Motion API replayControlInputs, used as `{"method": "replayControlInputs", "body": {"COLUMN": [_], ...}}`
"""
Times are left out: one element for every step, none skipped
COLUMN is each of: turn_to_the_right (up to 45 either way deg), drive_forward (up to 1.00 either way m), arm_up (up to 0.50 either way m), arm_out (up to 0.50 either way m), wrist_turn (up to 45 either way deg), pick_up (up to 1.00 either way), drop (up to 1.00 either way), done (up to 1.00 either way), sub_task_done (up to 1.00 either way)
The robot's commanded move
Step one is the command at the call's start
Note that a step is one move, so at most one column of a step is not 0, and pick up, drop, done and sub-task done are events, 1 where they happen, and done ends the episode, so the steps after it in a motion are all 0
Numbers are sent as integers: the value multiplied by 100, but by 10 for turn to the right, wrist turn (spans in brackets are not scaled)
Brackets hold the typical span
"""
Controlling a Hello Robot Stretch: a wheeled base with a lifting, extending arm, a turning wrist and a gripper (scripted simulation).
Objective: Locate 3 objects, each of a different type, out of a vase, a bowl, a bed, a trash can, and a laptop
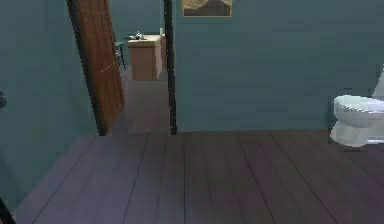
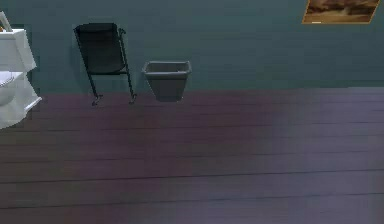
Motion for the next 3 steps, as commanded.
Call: {"method": "replayControlInputs", "body": {"turn_to_the_right": [0, -150, 0], "drive_forward": [15, 0, 100], "arm_up": [0, 0, 0], "arm_out": [0, 0, 0], "wrist_turn": [0, 0, 0], "pick_up": [0, 0, 0], "drop": [0, 0, 0], "done": [0, 0, 0], "sub_task_done": [0, 0, 0]}}
